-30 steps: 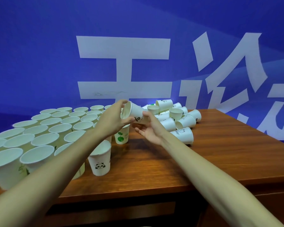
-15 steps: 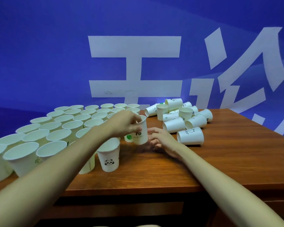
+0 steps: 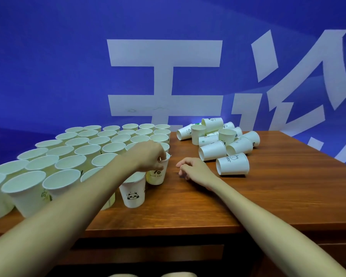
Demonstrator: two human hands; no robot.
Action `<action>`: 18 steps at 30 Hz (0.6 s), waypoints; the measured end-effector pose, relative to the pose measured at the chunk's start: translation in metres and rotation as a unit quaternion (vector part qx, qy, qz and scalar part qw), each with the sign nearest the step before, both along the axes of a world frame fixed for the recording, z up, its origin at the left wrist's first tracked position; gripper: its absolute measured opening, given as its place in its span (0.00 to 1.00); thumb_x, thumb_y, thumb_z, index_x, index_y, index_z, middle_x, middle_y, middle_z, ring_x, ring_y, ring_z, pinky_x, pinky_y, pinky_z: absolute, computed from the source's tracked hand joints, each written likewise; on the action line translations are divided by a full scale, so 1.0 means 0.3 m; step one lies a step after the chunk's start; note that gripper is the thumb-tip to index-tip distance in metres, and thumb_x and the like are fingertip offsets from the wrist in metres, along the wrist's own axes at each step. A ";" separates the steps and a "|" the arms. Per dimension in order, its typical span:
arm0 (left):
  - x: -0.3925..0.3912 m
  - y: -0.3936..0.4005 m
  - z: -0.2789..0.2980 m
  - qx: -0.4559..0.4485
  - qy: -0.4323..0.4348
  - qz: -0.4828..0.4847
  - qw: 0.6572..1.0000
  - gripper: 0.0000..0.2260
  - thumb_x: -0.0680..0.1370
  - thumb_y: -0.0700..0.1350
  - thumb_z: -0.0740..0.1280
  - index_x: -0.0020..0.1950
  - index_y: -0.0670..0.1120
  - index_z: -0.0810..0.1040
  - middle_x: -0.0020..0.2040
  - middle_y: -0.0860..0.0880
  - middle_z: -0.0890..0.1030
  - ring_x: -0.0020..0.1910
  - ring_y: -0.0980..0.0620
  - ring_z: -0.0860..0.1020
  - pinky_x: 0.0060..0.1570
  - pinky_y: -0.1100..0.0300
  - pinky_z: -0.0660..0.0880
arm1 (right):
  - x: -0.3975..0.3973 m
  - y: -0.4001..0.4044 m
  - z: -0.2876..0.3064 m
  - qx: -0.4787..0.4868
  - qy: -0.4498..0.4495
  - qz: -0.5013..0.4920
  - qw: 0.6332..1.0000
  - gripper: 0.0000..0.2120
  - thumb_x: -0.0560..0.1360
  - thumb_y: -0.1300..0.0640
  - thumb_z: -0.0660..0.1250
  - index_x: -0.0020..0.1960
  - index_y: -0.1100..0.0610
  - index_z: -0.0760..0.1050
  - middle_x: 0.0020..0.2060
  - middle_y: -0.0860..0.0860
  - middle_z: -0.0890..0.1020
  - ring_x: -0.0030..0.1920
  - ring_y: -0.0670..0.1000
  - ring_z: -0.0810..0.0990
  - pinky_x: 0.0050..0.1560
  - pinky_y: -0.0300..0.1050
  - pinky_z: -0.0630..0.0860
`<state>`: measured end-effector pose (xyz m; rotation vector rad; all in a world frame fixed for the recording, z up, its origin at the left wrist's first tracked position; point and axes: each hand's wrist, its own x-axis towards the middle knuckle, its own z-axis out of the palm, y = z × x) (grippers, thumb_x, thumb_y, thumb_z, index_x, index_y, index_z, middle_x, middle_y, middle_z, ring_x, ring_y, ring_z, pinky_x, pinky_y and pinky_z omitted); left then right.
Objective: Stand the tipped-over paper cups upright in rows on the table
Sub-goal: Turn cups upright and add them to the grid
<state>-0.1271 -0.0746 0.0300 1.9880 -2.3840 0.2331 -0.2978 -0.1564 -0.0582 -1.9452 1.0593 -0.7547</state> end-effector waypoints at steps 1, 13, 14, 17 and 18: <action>0.003 -0.001 -0.004 -0.001 -0.006 0.002 1.000 0.13 0.76 0.49 0.68 0.59 0.49 0.81 0.55 0.50 0.83 0.51 0.52 0.80 0.41 0.60 0.76 | 0.000 -0.001 0.000 -0.002 0.002 0.000 1.000 0.10 0.78 0.59 0.59 0.48 0.48 0.78 0.39 0.50 0.84 0.43 0.51 0.83 0.45 0.43 0.78; 0.001 0.013 0.014 -0.020 0.057 0.005 0.998 0.18 0.76 0.58 0.66 0.61 0.51 0.79 0.56 0.52 0.82 0.54 0.54 0.79 0.45 0.60 0.74 | -0.043 0.061 0.067 -0.087 0.027 -0.052 0.994 0.10 0.79 0.55 0.59 0.54 0.51 0.78 0.44 0.48 0.82 0.45 0.48 0.81 0.44 0.40 0.76; -0.004 0.017 0.017 -0.031 0.061 0.002 0.998 0.17 0.77 0.58 0.66 0.61 0.51 0.79 0.57 0.52 0.82 0.54 0.54 0.79 0.44 0.61 0.73 | -0.051 0.064 0.076 -0.106 0.034 -0.066 0.992 0.09 0.79 0.56 0.61 0.55 0.50 0.78 0.44 0.46 0.81 0.44 0.46 0.79 0.42 0.38 0.73; -0.021 0.028 0.024 -0.063 0.077 -0.007 0.995 0.15 0.78 0.55 0.66 0.61 0.51 0.79 0.57 0.54 0.82 0.52 0.55 0.78 0.41 0.62 0.69 | -0.085 0.053 0.102 -0.142 0.040 -0.091 0.985 0.12 0.75 0.59 0.64 0.56 0.51 0.78 0.46 0.45 0.79 0.46 0.46 0.76 0.50 0.44 0.75; -0.030 0.031 0.026 -0.070 0.080 -0.012 0.994 0.14 0.78 0.55 0.66 0.61 0.51 0.79 0.56 0.54 0.82 0.51 0.56 0.78 0.40 0.63 0.69 | -0.098 0.046 0.111 -0.155 0.049 -0.098 0.982 0.13 0.73 0.59 0.64 0.56 0.51 0.79 0.47 0.46 0.80 0.49 0.47 0.76 0.55 0.47 0.75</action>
